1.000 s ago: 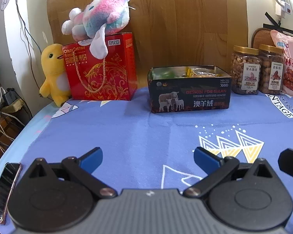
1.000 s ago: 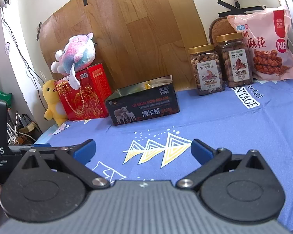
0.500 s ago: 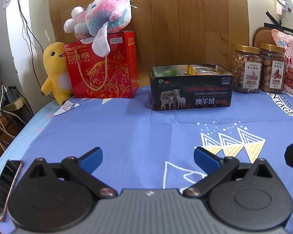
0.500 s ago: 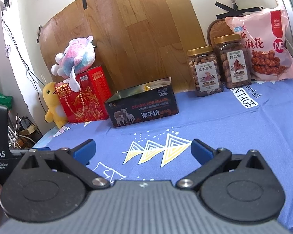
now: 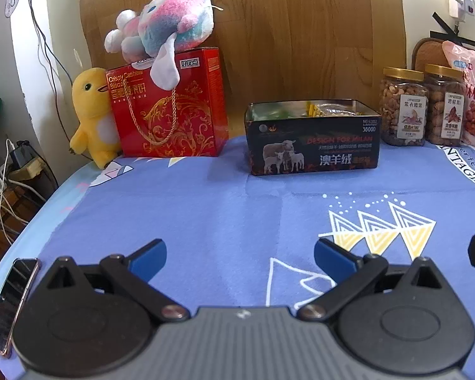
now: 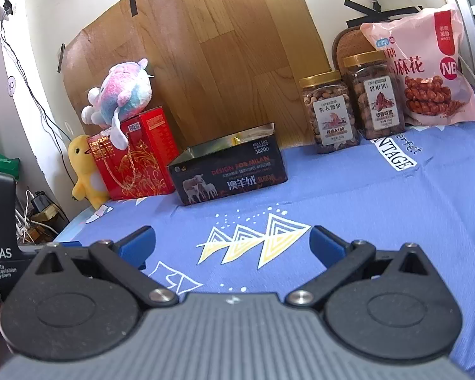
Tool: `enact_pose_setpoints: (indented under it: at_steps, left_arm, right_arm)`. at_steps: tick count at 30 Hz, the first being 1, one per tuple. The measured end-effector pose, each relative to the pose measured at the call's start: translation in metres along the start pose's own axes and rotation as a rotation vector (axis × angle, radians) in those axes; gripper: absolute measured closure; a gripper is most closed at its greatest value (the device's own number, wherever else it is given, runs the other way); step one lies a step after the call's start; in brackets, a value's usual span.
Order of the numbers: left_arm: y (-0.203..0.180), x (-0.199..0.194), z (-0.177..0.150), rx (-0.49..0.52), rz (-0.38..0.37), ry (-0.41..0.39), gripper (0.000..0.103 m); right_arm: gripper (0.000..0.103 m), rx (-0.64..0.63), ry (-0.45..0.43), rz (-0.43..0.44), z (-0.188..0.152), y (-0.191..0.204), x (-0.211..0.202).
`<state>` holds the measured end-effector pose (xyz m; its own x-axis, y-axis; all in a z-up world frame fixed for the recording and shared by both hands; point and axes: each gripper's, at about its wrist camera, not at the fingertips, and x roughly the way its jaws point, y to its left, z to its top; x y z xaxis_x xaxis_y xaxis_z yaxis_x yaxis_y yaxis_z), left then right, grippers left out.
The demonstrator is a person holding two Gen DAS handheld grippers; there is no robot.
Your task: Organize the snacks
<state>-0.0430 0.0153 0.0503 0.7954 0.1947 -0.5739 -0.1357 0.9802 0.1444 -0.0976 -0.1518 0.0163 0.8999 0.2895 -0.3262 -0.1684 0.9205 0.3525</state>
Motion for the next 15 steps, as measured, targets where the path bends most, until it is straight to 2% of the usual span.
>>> enact_pose_setpoints:
  at_steps: [15]
  left_arm:
    - [-0.0058,0.0037,-0.0032,0.014,-0.01,0.033,0.0]
  right_arm:
    - [0.0,0.012,0.006,-0.001,-0.0024,-0.0037,0.0001]
